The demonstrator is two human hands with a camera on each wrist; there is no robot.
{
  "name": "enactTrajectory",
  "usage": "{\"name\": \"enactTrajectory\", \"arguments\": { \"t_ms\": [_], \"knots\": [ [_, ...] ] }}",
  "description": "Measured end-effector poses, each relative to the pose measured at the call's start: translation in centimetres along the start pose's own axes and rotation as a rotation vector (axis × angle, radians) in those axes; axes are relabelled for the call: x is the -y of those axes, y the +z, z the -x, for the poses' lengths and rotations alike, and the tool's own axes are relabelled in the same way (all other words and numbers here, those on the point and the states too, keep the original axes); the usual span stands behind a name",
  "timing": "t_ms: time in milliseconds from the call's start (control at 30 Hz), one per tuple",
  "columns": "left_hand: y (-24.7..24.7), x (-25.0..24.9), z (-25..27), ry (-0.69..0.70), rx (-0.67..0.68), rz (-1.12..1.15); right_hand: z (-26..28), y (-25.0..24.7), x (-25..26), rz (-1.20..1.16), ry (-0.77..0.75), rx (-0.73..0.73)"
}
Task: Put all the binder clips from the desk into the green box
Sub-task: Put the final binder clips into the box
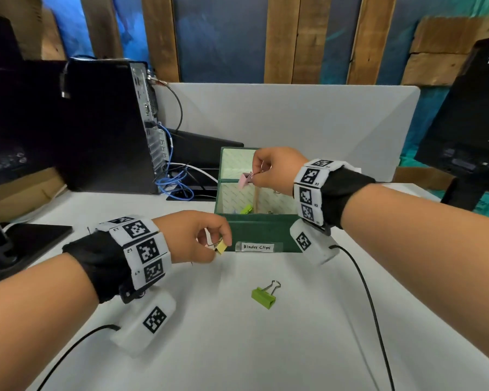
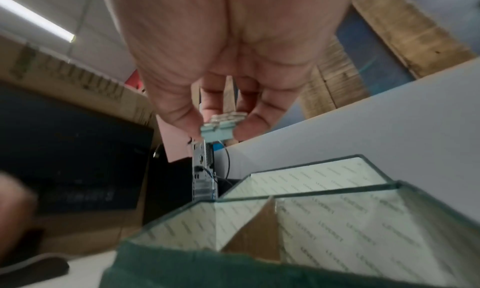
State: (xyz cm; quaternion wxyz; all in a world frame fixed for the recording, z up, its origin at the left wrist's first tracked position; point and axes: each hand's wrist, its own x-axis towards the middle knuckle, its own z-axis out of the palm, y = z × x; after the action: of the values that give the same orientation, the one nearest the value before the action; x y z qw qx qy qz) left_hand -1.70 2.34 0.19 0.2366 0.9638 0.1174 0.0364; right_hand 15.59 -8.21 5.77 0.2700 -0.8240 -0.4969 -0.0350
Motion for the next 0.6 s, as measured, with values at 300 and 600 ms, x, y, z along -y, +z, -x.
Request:
{"name": "enactTrajectory", "arguments": {
  "t_ms": [300,600],
  "knots": [
    [-3.8,-0.1,-1.7,-0.026,-0.144,0.029,-3.3,4.4,-0.2,0.022,0.037,0.185],
    [-3.6,-1.1,-7.4,-0.054,-0.202,0.088,2.9,-0.1,-3.0,0.005,0.023,0.238]
  ]
}}
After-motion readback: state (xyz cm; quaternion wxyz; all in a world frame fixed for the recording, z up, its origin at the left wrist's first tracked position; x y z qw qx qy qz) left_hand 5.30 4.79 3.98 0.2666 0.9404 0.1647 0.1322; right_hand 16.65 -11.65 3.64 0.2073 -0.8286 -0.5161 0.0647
